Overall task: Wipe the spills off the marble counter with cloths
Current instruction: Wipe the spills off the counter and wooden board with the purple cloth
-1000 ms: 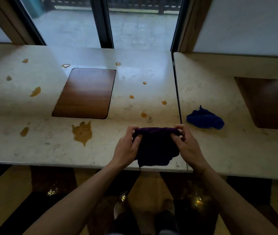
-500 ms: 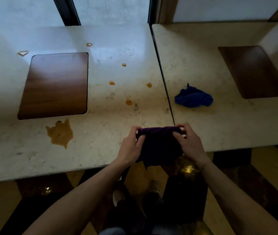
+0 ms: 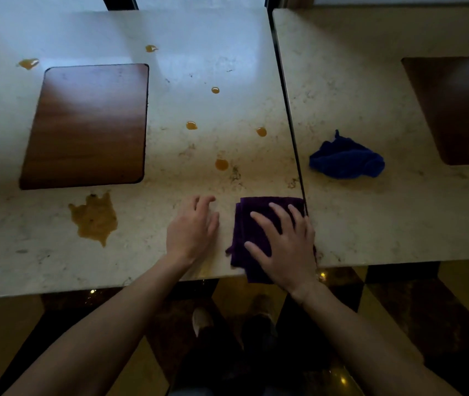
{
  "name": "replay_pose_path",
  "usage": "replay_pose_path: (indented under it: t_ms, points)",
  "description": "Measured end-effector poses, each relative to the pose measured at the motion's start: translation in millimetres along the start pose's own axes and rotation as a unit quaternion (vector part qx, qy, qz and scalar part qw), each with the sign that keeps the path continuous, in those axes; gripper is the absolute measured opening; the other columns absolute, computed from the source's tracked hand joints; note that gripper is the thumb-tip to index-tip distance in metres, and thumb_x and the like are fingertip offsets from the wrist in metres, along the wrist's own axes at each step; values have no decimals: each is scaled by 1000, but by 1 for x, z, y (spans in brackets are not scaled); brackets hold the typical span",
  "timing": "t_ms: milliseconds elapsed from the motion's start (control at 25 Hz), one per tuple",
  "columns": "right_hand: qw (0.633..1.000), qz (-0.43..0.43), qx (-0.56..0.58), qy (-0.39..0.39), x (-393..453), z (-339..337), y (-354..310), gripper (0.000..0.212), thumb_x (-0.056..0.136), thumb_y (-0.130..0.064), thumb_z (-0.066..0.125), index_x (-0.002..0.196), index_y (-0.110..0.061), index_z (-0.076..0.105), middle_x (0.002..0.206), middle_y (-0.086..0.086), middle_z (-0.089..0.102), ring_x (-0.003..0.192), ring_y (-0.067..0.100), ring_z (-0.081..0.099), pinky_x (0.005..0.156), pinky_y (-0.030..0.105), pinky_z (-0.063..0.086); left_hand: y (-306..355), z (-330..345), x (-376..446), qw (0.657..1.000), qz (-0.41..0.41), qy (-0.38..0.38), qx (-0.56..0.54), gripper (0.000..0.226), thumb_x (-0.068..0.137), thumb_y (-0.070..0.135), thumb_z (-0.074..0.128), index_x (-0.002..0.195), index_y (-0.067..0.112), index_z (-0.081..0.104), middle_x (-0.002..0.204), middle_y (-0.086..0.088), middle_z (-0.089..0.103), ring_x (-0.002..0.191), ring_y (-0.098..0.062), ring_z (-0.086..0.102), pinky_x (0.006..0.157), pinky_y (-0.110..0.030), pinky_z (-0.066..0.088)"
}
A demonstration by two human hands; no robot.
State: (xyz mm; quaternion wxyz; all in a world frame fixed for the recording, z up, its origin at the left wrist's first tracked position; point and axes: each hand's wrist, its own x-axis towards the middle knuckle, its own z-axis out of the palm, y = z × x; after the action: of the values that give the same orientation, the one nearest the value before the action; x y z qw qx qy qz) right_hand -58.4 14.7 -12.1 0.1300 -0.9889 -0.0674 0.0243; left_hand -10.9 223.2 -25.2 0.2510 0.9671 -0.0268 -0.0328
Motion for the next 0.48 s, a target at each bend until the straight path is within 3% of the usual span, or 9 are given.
replay_pose_path:
  t_ms: [120, 240, 360, 480]
  points:
    - [995, 2, -67, -69, -8, 31, -3, 79, 84, -78, 37, 153, -43, 20, 165, 6, 15, 150, 38, 7, 114, 69, 6, -45, -17, 24, 994, 29, 6, 109, 41, 96, 45, 52, 130, 22, 51, 137, -11, 49, 119, -30, 52, 93, -45, 46]
    - [994, 20, -90, -66, -5, 45, -5, 82, 84, -79, 33, 155, -43, 15, 167, 5, 6, 151, 37, 0, 112, 74, 5, -89, -37, 71, 989, -18, -13, 148, 53, 94, 58, 41, 138, 28, 40, 153, -10, 30, 141, -38, 27, 112, -59, 27]
    - [994, 53, -88, -42, 6, 52, -12, 81, 84, -79, 30, 155, -44, 13, 167, 3, 3, 151, 36, -1, 110, 75, 5, -124, -53, 129, 983, -70, -57, 159, 72, 90, 74, 32, 150, 38, 15, 166, -1, -2, 149, -48, -7, 112, -74, 2]
    - [992, 84, -88, -39, 27, 55, -19, 80, 84, -79, 26, 155, -45, 9, 167, 1, 0, 151, 36, -4, 108, 78, 4, -139, -57, 161, 975, -59, -79, 201, 86, 81, 87, 17, 152, 41, 6, 167, -3, -6, 146, -56, -8, 108, -81, -1]
